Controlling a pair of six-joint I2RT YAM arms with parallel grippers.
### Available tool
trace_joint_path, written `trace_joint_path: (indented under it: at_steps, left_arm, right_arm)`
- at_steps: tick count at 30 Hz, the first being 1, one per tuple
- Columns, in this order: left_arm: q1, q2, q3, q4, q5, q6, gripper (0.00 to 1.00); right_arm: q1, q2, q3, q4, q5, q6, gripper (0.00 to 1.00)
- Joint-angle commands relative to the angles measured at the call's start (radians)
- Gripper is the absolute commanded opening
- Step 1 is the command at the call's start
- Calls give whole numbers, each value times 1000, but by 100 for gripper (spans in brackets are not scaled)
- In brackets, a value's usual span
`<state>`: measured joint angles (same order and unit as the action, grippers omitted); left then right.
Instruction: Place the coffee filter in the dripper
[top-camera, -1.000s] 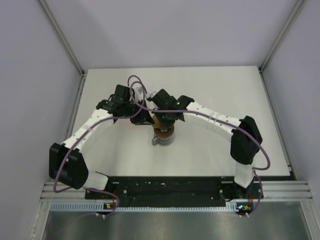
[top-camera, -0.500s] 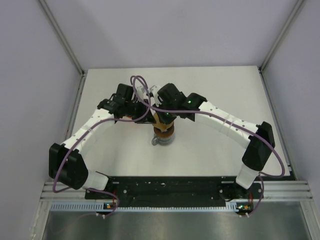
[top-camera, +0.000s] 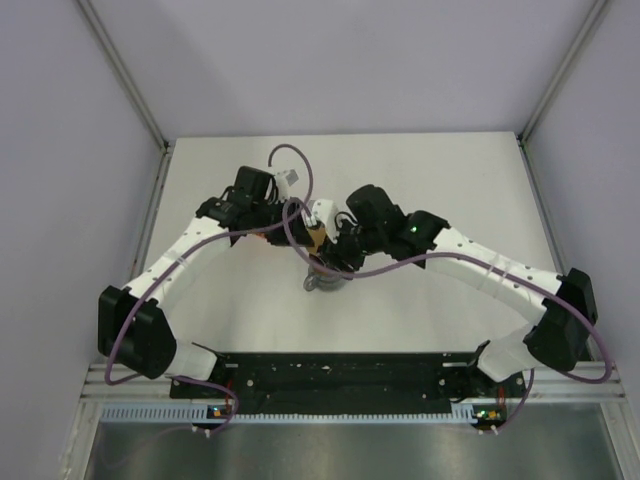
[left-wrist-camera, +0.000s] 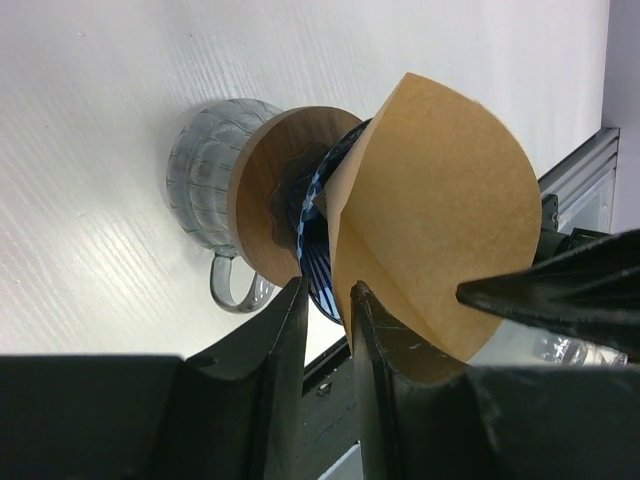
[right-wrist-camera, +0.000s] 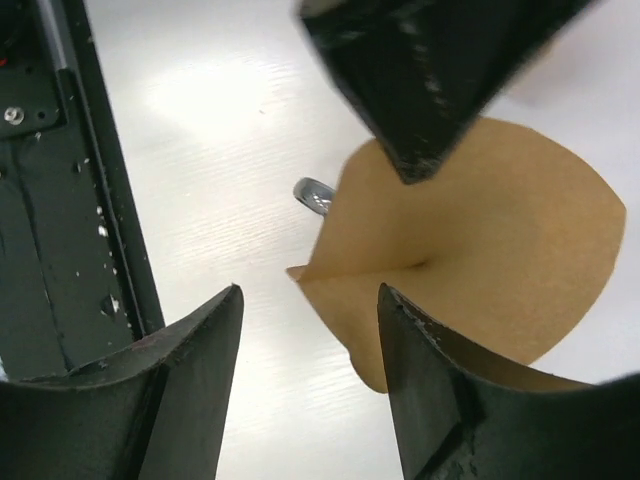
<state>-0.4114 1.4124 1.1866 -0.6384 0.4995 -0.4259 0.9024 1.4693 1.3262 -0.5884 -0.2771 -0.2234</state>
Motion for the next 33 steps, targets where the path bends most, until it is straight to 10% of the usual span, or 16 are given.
trace_joint_path:
  at_steps: [1,12,21,33]
  left_arm:
    - [3,11,36,0,-15,-4,29]
    - [3,13,45,-3,-13,1,30]
    - [0,16,45,-7,-18,6,30]
    - [0,23,61,-10,-32,13,36]
  right_arm:
    - [16,-90,-30,134,-174,-270,58]
    - [18,-20,-33,81,-155,-386,56]
    - [-3,-3,-74,61,-180,-360,19]
    - [-71,19,-117,124,-318,-297,14]
